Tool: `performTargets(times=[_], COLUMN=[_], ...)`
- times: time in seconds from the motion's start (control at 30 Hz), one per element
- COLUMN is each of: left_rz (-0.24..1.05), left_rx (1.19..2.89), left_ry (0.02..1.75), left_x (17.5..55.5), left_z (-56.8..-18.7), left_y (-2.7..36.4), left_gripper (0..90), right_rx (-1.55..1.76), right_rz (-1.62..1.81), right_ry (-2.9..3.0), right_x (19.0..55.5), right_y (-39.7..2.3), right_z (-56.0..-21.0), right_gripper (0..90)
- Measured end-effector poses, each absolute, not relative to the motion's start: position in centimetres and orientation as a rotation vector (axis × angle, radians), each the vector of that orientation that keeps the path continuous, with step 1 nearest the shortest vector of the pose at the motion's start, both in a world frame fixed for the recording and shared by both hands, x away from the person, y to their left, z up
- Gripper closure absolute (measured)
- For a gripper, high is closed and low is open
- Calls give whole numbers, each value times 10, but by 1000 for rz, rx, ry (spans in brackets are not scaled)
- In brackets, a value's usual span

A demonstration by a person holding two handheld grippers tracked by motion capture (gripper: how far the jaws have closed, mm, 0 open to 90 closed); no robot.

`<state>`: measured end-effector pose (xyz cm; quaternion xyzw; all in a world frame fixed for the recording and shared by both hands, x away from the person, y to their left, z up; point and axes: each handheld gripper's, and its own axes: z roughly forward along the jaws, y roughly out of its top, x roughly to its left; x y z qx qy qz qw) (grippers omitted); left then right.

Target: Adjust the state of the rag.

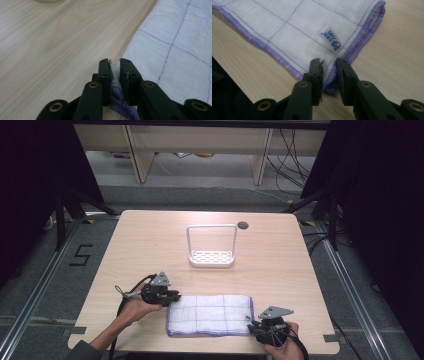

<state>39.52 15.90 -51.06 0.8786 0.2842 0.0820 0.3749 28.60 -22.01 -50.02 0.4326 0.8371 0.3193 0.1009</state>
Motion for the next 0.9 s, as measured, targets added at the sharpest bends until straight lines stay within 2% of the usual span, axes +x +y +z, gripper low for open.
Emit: performTargets(times=[0.03, 0.17, 0.47, 0.8, 0.9], left_rz=[214, 206, 166, 82, 50], left_rx=[2263, 2275, 2225, 2132, 2109], left_ry=[703, 687, 712, 759, 737], left_x=[393, 386, 360, 313, 293], left_z=[-509, -509, -511, -509, -507], left_y=[159, 162, 171, 184, 182], left_gripper=[833, 849, 857, 858, 860], right_rx=[1261, 1285, 1199, 1137, 1052], right_rz=[934, 931, 917, 869, 833], right_ry=[2493, 2508, 2512, 2535, 2582], right_x=[287, 287, 305, 372, 396], right_y=[-221, -221, -226, -203, -183], right_z=[-499, -497, -494, -484, -480], right_gripper=[817, 846, 863, 866, 867])
